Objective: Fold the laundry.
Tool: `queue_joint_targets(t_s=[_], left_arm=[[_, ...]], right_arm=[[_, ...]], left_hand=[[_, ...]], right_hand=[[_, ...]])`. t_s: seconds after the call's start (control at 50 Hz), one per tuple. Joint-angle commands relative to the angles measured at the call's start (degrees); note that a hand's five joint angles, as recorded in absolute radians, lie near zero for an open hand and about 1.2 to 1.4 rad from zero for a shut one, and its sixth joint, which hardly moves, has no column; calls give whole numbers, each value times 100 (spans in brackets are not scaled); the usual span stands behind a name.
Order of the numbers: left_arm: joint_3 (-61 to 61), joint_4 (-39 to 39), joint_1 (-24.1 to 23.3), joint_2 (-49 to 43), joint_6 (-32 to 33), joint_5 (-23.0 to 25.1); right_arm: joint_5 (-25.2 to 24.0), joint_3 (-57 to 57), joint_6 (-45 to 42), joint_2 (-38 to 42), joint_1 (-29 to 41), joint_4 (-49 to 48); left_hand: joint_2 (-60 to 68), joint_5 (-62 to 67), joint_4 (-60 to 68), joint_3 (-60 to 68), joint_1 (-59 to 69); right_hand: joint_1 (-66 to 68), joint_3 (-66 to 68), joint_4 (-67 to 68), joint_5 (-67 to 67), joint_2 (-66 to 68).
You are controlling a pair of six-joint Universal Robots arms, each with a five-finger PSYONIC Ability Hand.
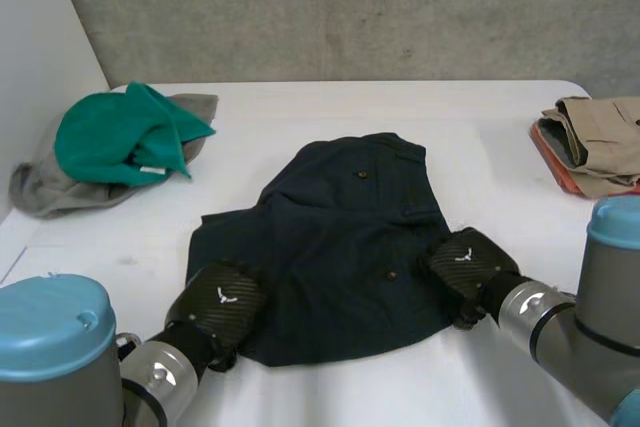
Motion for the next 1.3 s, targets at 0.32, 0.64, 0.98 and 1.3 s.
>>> queue_joint_targets(t_s=[0.32,0.64,0.98,1.3], left_arm=[[2383,934,103,2499,381,-592],[5742,768,226,1306,-24,-408],[6356,1477,1078,-2663,-243,338],[7203,1743,727,-3443,-446,322]], right_arm=[[666,-2454,8,-2024,544,439],[824,-7360,764,-584,535,2558],[1614,-7730,1001,2534,570,2113],[2284,-7380,1318,2434,562,959]], left_hand=[[4473,4517,4509,4477,4281],[4473,4517,4509,4477,4281],[4473,4517,4509,4477,4281],[-2506,-2462,-2470,-2502,-2699]], right_hand=[[4343,4373,4383,4398,4368],[4343,4373,4383,4398,4368],[4343,4373,4383,4398,4368],[-2657,-2627,-2617,-2602,-2632]])
